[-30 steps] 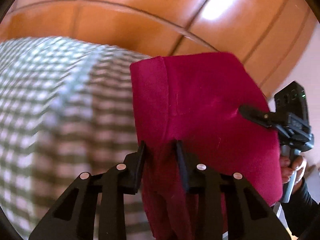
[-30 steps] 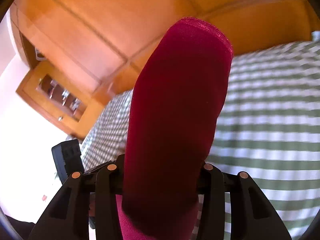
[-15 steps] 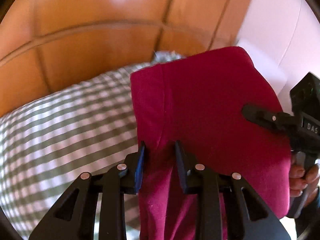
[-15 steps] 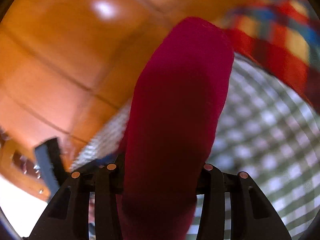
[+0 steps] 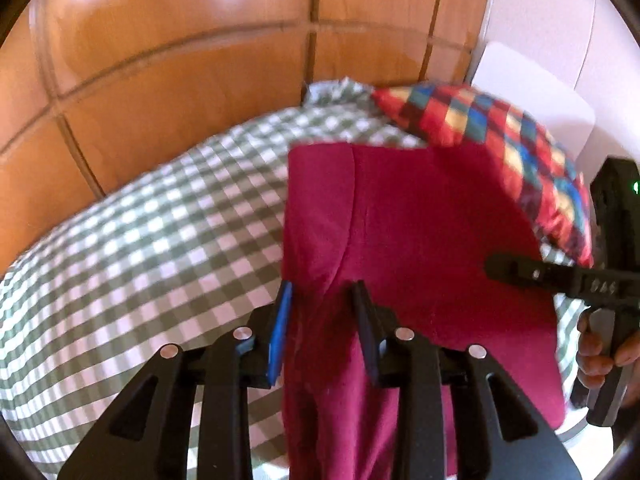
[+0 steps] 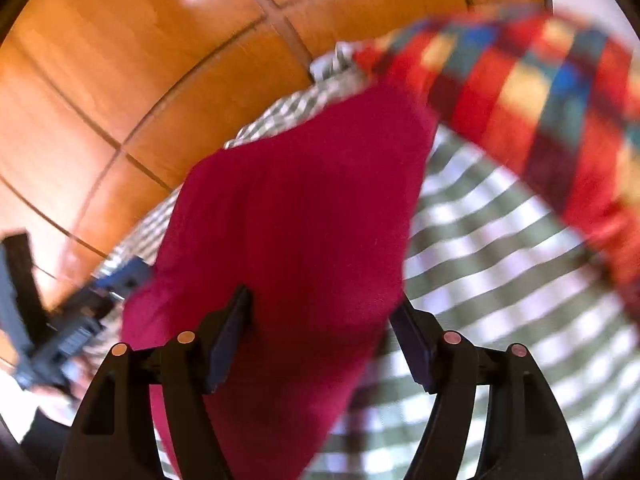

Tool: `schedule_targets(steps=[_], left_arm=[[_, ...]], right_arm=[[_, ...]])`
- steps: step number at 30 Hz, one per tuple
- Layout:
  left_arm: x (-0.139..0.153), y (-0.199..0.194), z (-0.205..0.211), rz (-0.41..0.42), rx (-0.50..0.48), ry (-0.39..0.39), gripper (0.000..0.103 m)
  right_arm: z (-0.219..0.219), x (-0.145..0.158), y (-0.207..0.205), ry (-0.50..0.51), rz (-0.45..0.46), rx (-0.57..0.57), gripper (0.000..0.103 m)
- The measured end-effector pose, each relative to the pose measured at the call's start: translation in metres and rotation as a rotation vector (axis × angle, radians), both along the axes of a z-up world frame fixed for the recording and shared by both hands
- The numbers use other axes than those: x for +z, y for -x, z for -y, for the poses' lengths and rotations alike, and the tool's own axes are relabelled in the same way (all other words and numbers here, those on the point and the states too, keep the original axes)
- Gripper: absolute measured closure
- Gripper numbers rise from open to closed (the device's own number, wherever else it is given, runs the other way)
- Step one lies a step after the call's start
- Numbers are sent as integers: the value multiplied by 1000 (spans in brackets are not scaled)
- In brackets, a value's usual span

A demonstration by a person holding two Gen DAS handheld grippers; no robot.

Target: Fold small clothes

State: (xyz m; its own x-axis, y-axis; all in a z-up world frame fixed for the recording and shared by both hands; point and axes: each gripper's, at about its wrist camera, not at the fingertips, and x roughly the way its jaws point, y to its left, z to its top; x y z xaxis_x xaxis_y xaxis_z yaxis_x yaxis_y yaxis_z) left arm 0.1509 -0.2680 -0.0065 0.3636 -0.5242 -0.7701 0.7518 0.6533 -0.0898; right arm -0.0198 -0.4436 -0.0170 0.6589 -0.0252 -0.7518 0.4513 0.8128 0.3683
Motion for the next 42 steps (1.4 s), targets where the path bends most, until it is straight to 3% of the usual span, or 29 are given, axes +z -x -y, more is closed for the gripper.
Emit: schedule_targets(steps=[3, 6, 8, 11, 15, 18, 23, 25, 27, 29, 31, 35, 38, 42], left_arm=[[18, 3, -13, 26, 14, 65, 73], [27, 6, -16, 42, 2, 92, 73], [25, 8, -11, 61, -8, 77, 74], [12, 3, -2, 36, -7, 47, 75], [-20, -11, 12, -12, 27, -28, 76], [-37, -21, 8, -68, 55, -8, 74], [-24, -21, 0, -93, 63, 36, 74], [-6, -18, -6, -78, 60, 90, 75], [12, -16, -11, -45, 57, 143, 77], [21, -17, -10, -29, 52, 177, 77], [22, -19, -2, -15, 45, 167, 77], [-9, -31, 19, -30, 70, 53, 77], [-39, -42, 15, -106, 109, 31, 74], [-34, -43, 6, -127, 133, 65, 74]], right_arm=[[-12, 24, 17, 149, 29, -12, 34], [-29, 45, 20, 189, 93, -1, 35], [-40, 51, 24, 161, 136, 53, 44], [-58, 40, 7, 125, 108, 122, 53], [-69, -5, -9, 52, 24, 150, 54], [-61, -18, -9, 7, 62, 128, 54], [-59, -2, -10, 26, 43, 160, 54], [-45, 14, -8, -72, 109, 149, 54], [-23, 42, -9, -74, 196, 88, 54], [-10, 55, -18, -71, 215, 54, 54], [-2, 51, -37, -83, 181, 39, 54], [-15, -1, -77, -67, -32, 82, 54], [-30, -7, -77, 11, -24, 99, 54], [-38, 11, -66, 37, -8, 95, 54]])
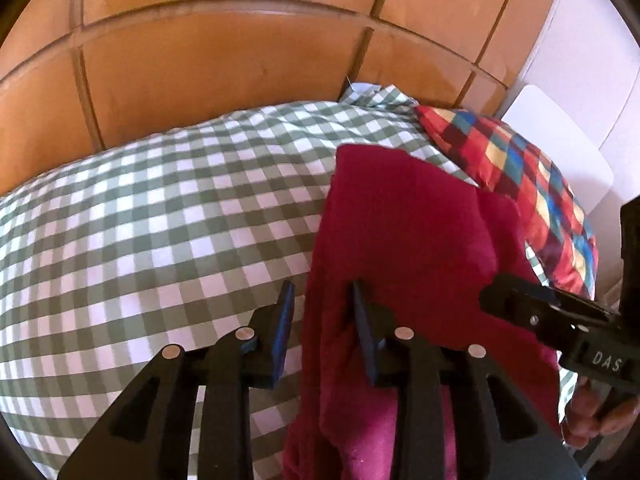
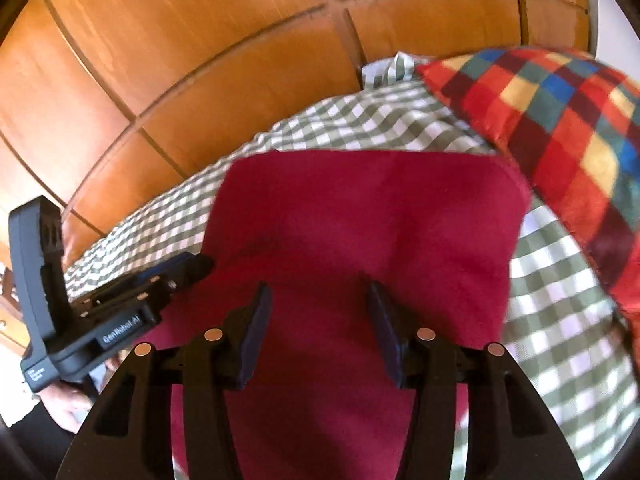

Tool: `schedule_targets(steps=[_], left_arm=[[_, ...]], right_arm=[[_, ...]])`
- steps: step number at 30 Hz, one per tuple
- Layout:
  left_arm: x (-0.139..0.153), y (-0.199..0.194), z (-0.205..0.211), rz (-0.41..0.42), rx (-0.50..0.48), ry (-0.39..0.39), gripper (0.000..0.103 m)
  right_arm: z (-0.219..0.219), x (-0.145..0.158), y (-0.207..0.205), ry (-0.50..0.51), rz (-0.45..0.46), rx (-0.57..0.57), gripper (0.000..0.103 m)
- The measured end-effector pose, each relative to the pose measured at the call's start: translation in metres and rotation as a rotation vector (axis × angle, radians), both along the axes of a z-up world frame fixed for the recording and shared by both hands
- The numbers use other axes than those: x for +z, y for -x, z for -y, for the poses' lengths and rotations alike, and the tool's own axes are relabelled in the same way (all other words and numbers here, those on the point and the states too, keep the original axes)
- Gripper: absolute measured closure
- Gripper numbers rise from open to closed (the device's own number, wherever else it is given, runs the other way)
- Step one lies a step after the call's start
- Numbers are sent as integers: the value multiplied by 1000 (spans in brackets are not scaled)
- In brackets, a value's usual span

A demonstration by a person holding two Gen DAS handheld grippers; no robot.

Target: Fold small clothes

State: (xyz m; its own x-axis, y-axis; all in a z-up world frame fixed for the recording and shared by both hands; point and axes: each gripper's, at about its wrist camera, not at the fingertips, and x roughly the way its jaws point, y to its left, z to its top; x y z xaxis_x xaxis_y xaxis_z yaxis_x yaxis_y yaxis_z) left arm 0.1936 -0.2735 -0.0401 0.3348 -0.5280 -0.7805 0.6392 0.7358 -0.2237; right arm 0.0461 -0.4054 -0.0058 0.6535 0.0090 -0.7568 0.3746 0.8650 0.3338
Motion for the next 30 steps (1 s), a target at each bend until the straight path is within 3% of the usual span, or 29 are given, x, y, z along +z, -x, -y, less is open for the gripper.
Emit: schedule_targets(steps=[4, 6, 8, 13, 16, 19, 21, 23, 26, 30], left_arm=[[33, 21, -12, 103, -10, 36, 76], [30, 26, -12, 127, -27, 2, 73], [17, 26, -9, 126, -29, -75, 73], [18, 23, -27, 117, 63, -79, 73], [22, 24, -42, 96, 108, -57, 74], [28, 38, -54, 142, 147, -94, 65], [30, 49, -63, 177, 172, -120, 47], [34, 60, -75, 184, 196, -122, 45], [44, 79, -90, 211, 210, -119, 31], [60, 98, -109, 263, 244, -95, 23]], right_arm=[[-12, 13, 23, 29, 90, -22, 46], [-17, 4, 22, 8, 46, -59, 46], [-27, 2, 24, 12, 48, -56, 46], [-40, -8, 26, 62, -50, -70, 46], [-45, -2, 36, 62, -31, -103, 39], [-52, 1, 46, 98, -46, -161, 32], [-57, 2, 53, 119, -54, -191, 29], [-63, 4, 63, 140, -49, -243, 22], [-72, 4, 75, 150, -45, -285, 21], [-90, 5, 84, 207, -45, -293, 17]])
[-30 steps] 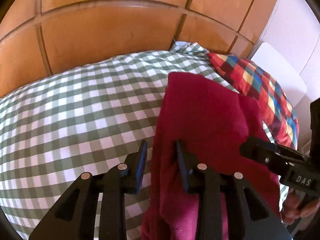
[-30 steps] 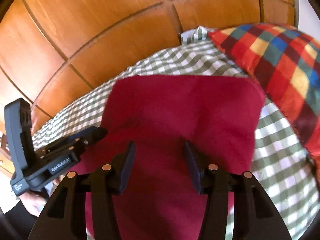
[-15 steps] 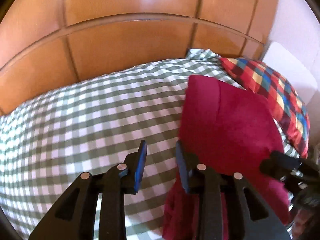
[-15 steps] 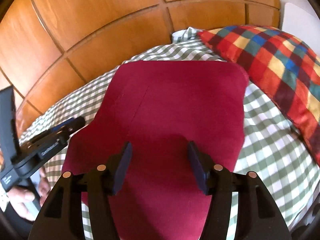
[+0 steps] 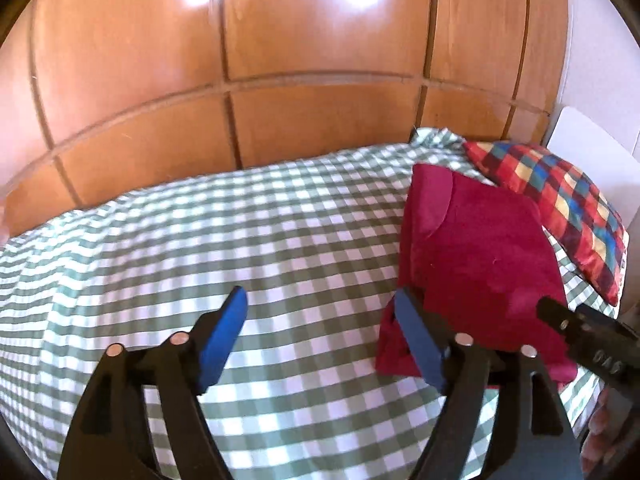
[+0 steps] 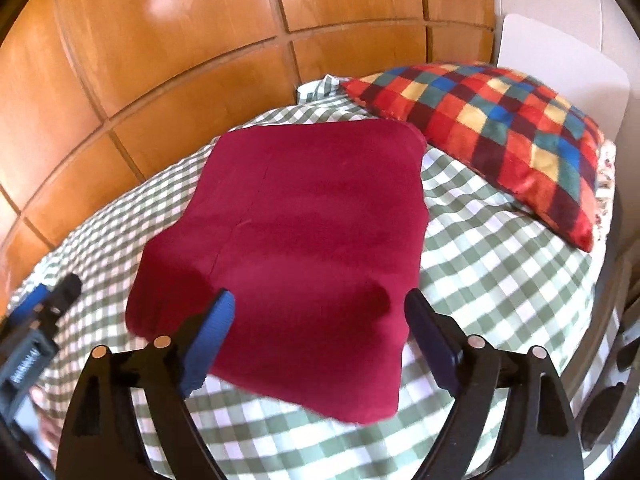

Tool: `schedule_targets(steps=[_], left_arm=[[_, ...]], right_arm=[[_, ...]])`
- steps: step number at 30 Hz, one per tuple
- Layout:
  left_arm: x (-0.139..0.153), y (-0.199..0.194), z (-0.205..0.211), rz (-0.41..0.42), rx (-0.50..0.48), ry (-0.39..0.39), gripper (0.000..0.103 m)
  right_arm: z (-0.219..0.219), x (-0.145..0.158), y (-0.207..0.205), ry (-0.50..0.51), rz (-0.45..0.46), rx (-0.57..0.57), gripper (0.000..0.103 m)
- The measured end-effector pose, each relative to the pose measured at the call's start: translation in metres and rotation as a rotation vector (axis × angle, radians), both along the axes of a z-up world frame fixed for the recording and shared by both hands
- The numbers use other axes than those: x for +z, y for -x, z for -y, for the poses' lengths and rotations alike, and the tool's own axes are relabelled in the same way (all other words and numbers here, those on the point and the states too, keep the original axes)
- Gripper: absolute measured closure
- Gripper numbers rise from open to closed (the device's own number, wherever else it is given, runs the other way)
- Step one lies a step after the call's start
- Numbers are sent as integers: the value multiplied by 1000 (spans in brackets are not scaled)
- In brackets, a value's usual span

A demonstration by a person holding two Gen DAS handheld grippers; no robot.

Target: Fold small clothes

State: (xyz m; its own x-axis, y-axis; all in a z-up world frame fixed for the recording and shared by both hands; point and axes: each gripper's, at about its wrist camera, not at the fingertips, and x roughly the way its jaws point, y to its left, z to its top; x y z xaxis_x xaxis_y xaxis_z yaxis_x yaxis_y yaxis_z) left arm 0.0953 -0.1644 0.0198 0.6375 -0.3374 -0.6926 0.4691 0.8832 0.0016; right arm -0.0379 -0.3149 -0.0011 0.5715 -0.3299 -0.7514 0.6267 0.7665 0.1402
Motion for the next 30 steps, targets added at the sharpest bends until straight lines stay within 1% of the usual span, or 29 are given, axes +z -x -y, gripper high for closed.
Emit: schedule_targets(steps=[2, 4, 8, 12, 19, 30], left_arm=[[6, 9, -7, 34, 15, -4, 21], [9, 17, -13, 50, 14, -5, 18], [12, 34, -19, 89, 12, -16, 13], [14, 47, -21, 88, 3, 0, 11], [17, 63, -19, 107, -15, 7, 8], [20, 75, -12, 115, -28, 11, 6]], right_arm=[[-8, 2, 7, 33, 5, -7, 17], [-14, 6, 12, 55, 13, -17, 12], [-26, 15, 24, 120, 36, -33, 10], [-33, 20, 32, 159, 45, -45, 10], [-33, 18, 40, 152, 38, -56, 10], [-32, 17, 46, 148, 45, -68, 10]])
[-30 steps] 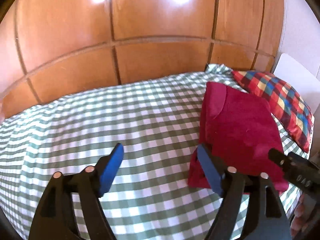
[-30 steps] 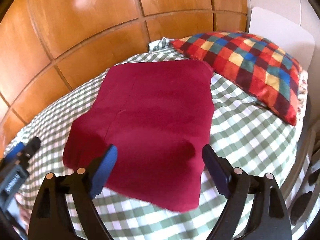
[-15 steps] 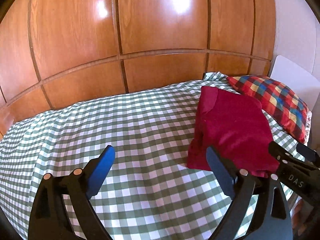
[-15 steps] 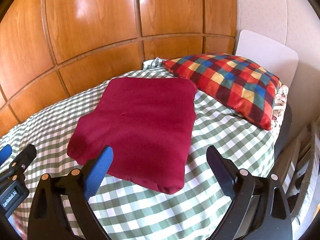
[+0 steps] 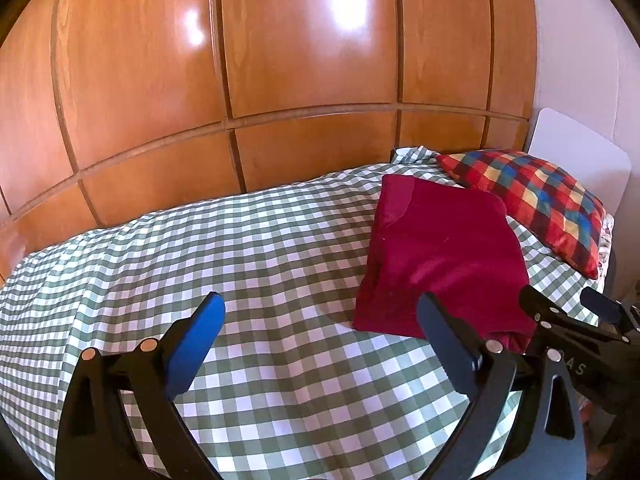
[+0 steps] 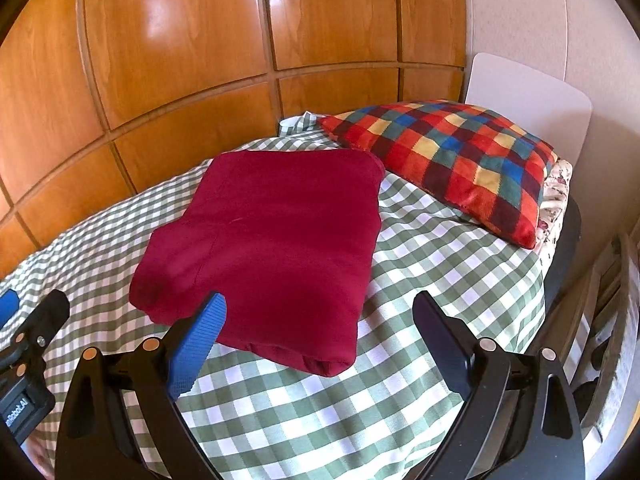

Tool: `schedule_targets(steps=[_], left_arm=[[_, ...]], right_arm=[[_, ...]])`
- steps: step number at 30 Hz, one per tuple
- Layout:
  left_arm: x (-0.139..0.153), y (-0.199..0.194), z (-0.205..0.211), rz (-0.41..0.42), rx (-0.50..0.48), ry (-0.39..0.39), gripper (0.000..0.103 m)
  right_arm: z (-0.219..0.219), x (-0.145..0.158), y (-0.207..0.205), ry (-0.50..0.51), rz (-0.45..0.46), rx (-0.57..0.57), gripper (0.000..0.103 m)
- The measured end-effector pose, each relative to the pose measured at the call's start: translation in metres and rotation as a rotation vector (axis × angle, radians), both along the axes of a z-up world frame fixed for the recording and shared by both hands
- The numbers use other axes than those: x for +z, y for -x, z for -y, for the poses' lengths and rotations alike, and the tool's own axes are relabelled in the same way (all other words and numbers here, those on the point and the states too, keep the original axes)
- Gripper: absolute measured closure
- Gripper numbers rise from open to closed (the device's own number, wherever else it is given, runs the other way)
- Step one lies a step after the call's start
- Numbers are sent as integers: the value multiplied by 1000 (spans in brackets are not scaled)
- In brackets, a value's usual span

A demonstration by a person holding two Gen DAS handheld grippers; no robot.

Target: Fold small clothes

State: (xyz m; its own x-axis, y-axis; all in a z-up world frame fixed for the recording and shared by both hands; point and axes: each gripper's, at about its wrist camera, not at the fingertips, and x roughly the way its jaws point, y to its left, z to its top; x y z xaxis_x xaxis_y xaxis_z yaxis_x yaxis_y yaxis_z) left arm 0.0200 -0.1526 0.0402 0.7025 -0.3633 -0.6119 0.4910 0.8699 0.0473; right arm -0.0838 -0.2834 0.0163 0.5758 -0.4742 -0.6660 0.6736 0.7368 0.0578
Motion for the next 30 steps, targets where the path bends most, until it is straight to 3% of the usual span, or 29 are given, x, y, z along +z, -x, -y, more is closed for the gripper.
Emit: schedule_targets(steps=[30], left_arm=[[-2, -3, 5, -6, -11, 11, 3]], right_arm=[[-1, -2, -2, 18, -3, 1, 10]])
